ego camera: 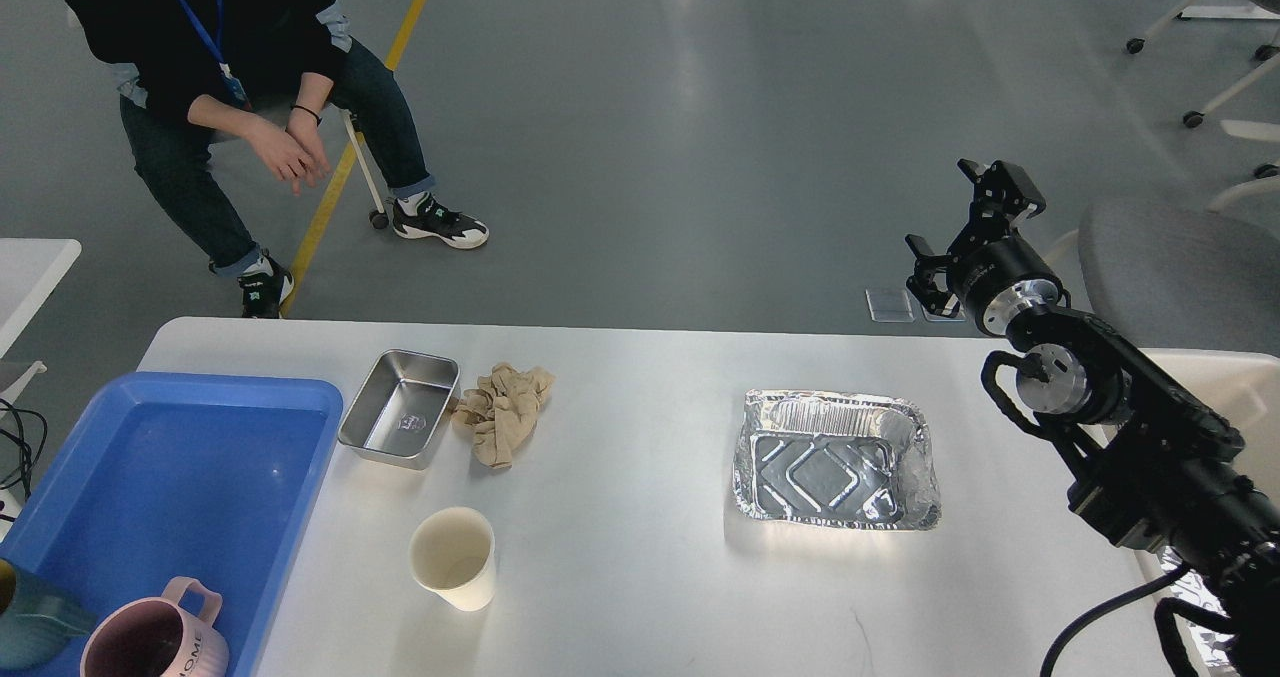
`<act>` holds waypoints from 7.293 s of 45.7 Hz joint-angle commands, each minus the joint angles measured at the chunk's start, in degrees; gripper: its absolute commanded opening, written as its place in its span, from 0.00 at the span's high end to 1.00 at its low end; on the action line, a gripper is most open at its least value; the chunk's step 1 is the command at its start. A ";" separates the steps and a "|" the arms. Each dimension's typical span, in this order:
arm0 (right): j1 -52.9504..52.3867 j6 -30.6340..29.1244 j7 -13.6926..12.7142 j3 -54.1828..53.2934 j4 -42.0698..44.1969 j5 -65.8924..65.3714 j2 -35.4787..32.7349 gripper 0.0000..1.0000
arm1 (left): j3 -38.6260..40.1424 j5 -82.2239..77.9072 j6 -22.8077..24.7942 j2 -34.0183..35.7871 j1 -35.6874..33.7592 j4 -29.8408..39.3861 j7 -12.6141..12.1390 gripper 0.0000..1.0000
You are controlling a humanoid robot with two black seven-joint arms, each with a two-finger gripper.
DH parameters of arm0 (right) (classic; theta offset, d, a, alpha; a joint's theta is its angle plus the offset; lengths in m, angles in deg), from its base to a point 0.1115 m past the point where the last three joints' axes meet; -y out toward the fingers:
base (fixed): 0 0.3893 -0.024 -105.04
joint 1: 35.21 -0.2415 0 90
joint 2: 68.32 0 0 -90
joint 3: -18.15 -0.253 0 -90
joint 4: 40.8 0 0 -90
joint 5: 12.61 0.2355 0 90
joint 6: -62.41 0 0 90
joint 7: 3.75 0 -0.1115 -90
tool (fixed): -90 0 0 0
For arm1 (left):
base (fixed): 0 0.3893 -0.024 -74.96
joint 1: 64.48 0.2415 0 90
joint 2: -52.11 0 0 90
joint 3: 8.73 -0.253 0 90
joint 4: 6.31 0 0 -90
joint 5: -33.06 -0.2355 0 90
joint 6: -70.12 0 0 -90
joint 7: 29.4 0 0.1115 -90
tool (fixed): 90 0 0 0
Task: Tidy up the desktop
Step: 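Raise the empty left gripper away from the blue tray, then reach the left gripper to the steel tray rim and grasp it, then lift the steel tray up and away with the left gripper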
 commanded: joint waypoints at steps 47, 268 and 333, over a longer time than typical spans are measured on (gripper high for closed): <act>2.45 0.09 0.02 -0.09 -2.12 0.00 -1.00 0.00 | -0.93 -19.03 -10.96 -51.07 -12.46 -26.09 -22.00 0.03; 7.10 0.00 0.02 -1.14 -5.37 0.00 -3.64 0.00 | -7.70 -22.12 -22.39 -77.27 -14.22 -45.43 -28.86 0.26; 7.89 0.09 0.02 -1.14 -5.46 0.00 -3.64 0.00 | -9.98 -20.80 -17.64 -76.13 -15.10 -45.08 -31.05 1.00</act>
